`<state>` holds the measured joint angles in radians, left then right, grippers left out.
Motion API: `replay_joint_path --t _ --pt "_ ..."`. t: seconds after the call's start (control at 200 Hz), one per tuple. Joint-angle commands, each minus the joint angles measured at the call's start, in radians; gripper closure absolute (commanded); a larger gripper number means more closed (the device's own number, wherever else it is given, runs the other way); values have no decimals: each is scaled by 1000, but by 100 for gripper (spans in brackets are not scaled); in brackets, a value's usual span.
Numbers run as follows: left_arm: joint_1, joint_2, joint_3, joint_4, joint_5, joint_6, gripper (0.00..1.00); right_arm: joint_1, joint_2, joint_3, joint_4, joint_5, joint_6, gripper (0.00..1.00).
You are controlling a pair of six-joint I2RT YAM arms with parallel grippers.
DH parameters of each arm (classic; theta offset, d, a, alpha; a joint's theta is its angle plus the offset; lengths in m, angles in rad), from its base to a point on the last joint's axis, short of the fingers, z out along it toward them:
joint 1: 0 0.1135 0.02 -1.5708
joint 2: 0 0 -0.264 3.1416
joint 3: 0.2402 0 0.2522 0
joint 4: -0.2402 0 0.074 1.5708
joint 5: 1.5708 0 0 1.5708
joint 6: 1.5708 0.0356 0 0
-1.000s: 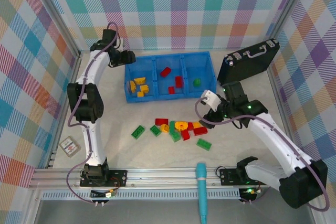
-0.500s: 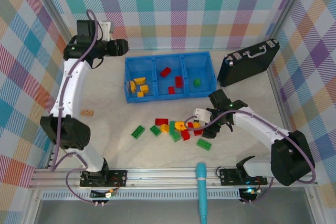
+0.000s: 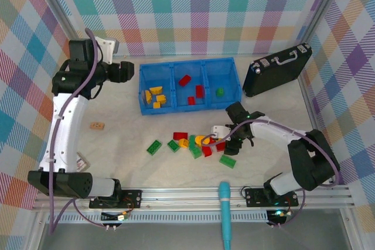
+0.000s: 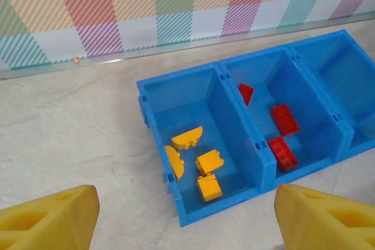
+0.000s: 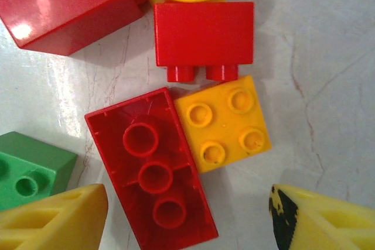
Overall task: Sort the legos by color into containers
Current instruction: Pick up the lego from the center of the table.
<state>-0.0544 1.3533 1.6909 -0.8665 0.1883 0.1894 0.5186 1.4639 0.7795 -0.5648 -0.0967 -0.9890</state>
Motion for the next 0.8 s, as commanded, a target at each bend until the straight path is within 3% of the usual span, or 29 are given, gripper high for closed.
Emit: replay_joint_path --t 0.0,0.095,0.305,0.41,0.645,0.795 --pt "11 -16 -13 -16 -23 35 21 11 22 -15 6 -14 -37 30" --pt "11 -18 -17 -13 -21 43 21 14 39 -16 2 -17 -36 38" --pt "11 -31 -37 2 -28 58 19 18 42 -37 2 -4 -39 70" --pt "12 -34 -48 6 -27 64 19 18 21 -30 -3 31 -30 79" --pt "11 -70 -126 4 -48 64 19 4 -98 175 -166 -12 31 86" --pt "6 -127 -233 35 -70 42 19 6 -95 374 -137 -45 40 86"
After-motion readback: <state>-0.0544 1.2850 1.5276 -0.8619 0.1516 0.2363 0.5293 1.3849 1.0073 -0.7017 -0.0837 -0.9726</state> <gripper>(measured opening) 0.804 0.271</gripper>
